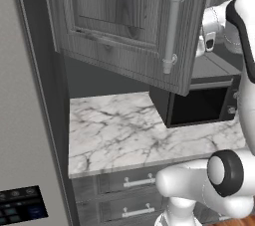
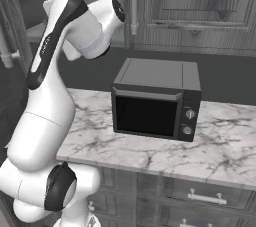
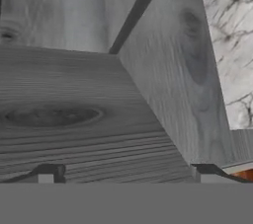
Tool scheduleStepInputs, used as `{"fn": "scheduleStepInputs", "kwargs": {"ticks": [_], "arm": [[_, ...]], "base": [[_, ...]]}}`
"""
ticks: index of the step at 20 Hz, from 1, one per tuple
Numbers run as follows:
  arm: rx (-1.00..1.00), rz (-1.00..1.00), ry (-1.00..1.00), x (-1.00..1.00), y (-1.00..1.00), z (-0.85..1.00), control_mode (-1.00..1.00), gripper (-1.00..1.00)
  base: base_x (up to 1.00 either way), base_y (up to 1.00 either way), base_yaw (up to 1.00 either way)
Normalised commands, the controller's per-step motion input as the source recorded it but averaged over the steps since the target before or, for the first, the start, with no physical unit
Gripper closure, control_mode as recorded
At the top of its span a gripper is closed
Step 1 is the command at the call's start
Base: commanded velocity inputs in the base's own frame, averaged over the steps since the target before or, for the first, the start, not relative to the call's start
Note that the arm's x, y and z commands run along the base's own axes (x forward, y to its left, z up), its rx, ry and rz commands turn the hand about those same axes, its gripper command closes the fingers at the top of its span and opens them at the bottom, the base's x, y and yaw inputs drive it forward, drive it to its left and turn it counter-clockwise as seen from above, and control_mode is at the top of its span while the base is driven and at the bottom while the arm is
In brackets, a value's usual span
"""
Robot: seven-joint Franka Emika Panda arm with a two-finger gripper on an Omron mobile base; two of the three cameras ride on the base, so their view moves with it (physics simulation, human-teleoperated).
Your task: Move the bowls from the cabinet to the plates on the dining table.
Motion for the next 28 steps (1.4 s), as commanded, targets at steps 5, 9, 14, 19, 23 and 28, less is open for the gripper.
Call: {"fn": "scheduleStepInputs", "kwargs": {"ticks": [5, 9, 14, 19, 23, 28], "arm": [[0.05, 0.14, 0.03, -0.1, 0.5, 0.0, -1.0, -1.0], [0.06, 0.14, 0.03, -0.16, 0.56, 0.0, -1.0, -1.0], [0.06, 0.15, 0.06, -0.22, 0.66, 0.0, -1.0, -1.0], [0.05, 0.18, 0.06, -0.28, 0.73, 0.0, -1.0, -1.0], [0.01, 0.16, 0.05, -0.09, 0.67, 0.0, -1.0, -1.0], [0.0, 0.07, 0.01, 0.0, 0.43, 0.0, -1.0, -1.0]], "base": [[0.0, 0.0, 0.0], [0.0, 0.0, 0.0], [0.0, 0.0, 0.0], [0.0, 0.0, 0.0], [0.0, 0.0, 0.0], [0.0, 0.0, 0.0]]}}
